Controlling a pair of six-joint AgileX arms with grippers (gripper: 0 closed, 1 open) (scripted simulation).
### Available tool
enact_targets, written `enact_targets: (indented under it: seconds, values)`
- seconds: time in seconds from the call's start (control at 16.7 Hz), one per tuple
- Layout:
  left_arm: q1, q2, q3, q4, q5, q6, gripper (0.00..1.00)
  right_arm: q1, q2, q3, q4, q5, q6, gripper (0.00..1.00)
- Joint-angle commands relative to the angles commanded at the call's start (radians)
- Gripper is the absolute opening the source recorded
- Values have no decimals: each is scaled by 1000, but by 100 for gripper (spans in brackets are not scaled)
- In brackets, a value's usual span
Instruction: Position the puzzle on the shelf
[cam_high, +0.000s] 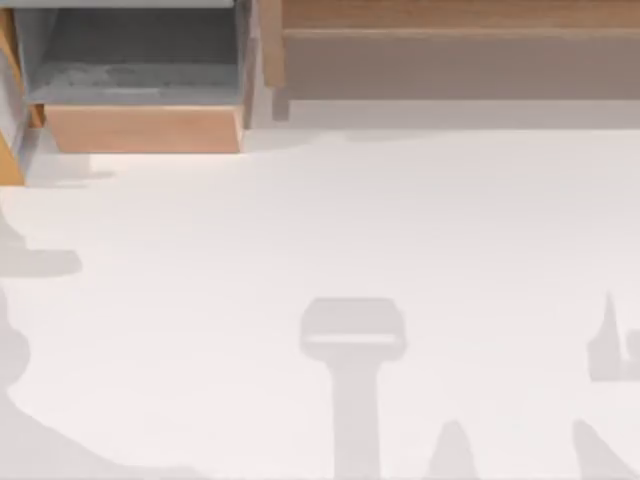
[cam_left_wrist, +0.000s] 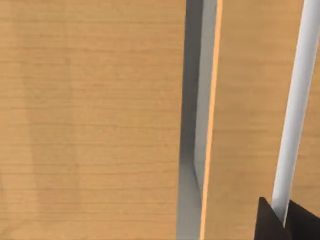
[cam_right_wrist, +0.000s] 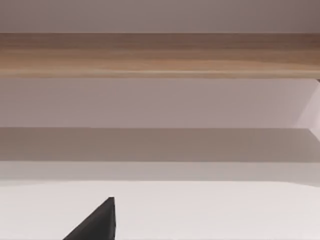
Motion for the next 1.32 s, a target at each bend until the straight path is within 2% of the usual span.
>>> enact_targets:
  seconds: [0.24,0.66,1.02,1.32]
  values:
    - [49,-52,-128,69,45,5,0,0,0,0,0,0,0,100]
    - [65,-64,-156,87,61,5,0,0,0,0,0,0,0,100]
    - [170,-134,-340,190,165,12,0,0,0,0,0,0,0,100]
    - [181,-139,-353,200,175,13,0,0,0,0,0,0,0,100]
